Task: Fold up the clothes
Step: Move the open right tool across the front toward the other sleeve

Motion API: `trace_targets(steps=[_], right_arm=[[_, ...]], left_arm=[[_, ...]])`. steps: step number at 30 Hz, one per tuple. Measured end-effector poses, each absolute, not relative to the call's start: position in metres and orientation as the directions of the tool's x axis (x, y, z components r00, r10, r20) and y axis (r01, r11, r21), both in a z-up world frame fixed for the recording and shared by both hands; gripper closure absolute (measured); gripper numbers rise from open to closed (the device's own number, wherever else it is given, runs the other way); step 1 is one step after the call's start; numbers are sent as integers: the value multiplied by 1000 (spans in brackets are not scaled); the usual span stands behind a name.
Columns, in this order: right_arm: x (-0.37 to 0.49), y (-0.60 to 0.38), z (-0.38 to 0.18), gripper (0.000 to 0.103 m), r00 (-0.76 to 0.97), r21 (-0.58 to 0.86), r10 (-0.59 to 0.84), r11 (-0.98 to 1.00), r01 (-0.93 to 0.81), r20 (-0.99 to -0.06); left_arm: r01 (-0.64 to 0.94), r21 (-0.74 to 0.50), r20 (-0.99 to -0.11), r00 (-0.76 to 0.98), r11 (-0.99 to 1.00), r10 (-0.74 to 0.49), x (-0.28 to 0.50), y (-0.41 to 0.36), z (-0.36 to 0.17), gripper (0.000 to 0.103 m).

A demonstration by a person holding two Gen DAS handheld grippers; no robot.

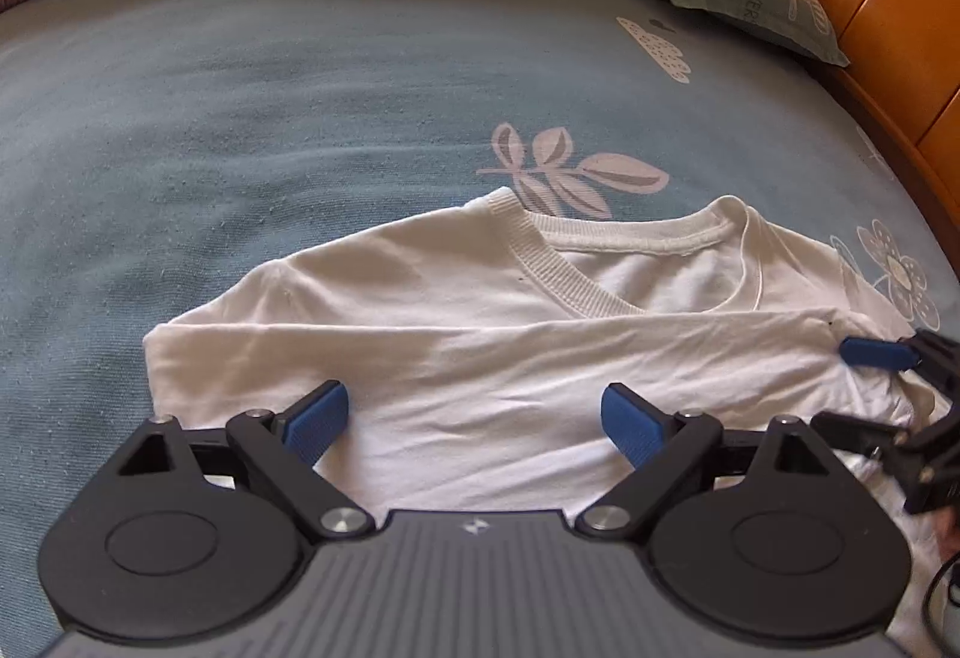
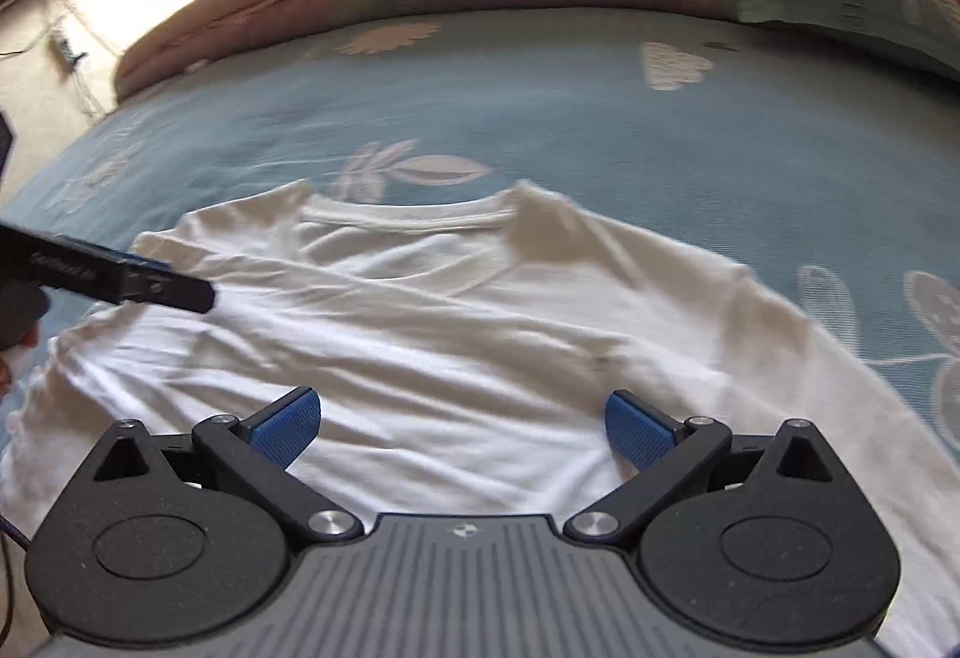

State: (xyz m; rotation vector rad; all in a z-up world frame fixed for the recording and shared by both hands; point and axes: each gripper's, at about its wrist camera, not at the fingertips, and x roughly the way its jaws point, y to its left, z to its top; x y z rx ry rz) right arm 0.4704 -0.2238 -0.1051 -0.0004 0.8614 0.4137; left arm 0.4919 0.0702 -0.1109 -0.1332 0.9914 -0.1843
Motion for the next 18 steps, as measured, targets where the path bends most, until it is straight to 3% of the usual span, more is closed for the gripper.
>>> trace_targets(steps=[5,8,10,18], right_arm=[[449,-217,-82,0,549,240,443,883,-403,-709],[432,-200,-91,0,479,261,488,846,-465,-730],[425,-202,-106,0,468,240,445,868,-434,-763],[386,-222,-94,0,502,153,404,870,-469,-765]], left_arm=[[91,-240,-796,552,967,-249,477,69,-94,11],[102,-192,-823,525,976,-217,469,66,-99,11],[79,-136,-861,483,988,-157,469,68,-111,11],[72,-158,-844,508,985,-173,458,62,-98,11]])
